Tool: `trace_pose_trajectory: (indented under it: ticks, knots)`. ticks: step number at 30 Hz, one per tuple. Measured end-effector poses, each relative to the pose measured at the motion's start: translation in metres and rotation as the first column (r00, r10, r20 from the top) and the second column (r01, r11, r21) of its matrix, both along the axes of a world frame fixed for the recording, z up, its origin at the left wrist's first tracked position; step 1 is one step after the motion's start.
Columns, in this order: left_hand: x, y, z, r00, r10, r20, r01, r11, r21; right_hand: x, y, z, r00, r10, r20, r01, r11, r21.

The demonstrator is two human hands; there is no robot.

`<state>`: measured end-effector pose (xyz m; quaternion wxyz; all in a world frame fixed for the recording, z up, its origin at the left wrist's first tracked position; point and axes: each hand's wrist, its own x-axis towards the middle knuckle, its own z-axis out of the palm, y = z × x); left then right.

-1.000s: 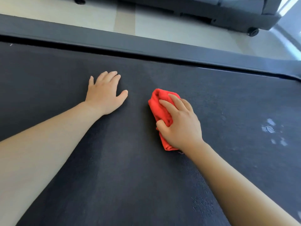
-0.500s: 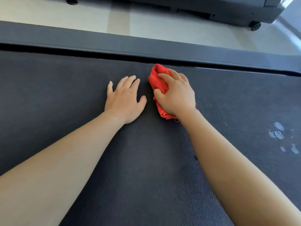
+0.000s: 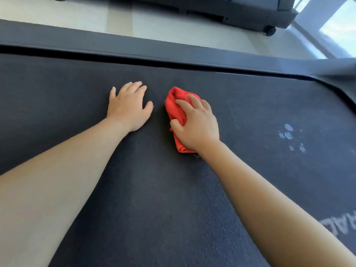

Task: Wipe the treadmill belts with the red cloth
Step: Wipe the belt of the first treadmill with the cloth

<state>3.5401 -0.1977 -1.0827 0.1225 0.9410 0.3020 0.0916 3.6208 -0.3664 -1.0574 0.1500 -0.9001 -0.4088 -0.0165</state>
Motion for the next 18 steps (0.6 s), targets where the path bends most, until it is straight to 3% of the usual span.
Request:
trace_pose_trajectory:
  ticks: [6,10,18]
  knots:
    - [-0.022,-0.053,0.0,0.995,-0.056,-0.083,0.055,0.998,-0.012,-0.037,-0.083,0.0,0.998,-0.069,0.004,0.069,0.997,0.016]
    - [-0.037,-0.094,0.002,0.978,-0.179,-0.111,0.178,0.984,-0.013,-0.025,-0.114,0.009,0.962,-0.27,-0.024,0.27,0.963,-0.015]
    - [-0.051,-0.103,-0.002,0.961,-0.268,-0.065,0.269,0.963,0.003,-0.11,-0.132,0.002,0.956,-0.29,0.05,0.292,0.955,-0.045]
